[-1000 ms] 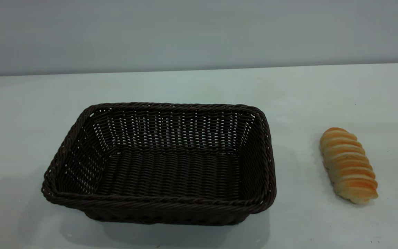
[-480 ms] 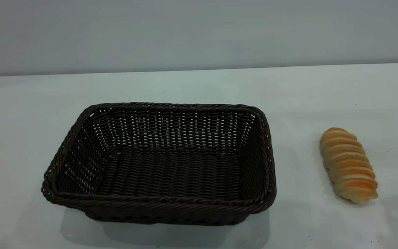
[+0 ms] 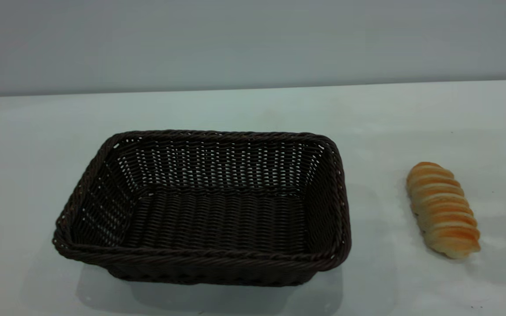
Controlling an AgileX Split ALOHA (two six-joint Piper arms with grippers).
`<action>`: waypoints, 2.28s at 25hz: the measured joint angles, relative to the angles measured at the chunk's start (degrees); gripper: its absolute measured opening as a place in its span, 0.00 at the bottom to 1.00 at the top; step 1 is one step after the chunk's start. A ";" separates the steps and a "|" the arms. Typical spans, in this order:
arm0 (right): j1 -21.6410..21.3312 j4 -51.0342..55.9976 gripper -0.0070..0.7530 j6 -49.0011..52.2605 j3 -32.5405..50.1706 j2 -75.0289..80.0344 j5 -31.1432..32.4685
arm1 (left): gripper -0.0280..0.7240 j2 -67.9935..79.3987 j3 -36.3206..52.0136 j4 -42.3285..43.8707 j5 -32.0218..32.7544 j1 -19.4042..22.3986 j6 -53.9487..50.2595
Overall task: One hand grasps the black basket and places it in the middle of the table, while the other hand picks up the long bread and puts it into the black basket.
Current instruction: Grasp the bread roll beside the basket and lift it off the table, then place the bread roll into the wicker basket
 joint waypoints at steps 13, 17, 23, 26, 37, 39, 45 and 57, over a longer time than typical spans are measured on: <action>9.92 3.57 0.73 -1.64 -6.82 17.70 -6.25 | 0.82 -10.80 0.00 -2.83 0.73 0.00 3.66; 10.83 3.62 0.73 -1.64 -8.21 21.70 -6.67 | 0.82 -10.98 0.00 -4.27 1.54 0.00 3.66; 10.83 3.68 0.70 -1.64 -8.78 26.69 -7.56 | 0.82 -11.02 0.00 -4.73 1.66 0.00 3.66; 10.83 3.70 0.52 -2.41 -9.03 27.48 -7.74 | 0.82 -11.02 0.00 -4.78 1.66 0.00 3.66; 10.83 3.43 0.08 -4.94 -8.98 14.57 -6.84 | 0.82 -11.02 0.00 -4.79 1.49 0.00 3.72; 10.83 3.43 0.08 -4.94 -9.61 9.72 -5.05 | 0.82 -11.02 0.00 -4.79 1.49 0.00 3.72; 18.02 5.47 0.07 -4.84 -13.86 -4.32 1.48 | 0.82 -11.02 0.00 -5.78 0.97 0.00 3.72; 46.26 6.62 0.07 -1.96 -14.27 1.19 1.26 | 0.82 -11.02 0.00 -8.66 -1.49 0.00 3.96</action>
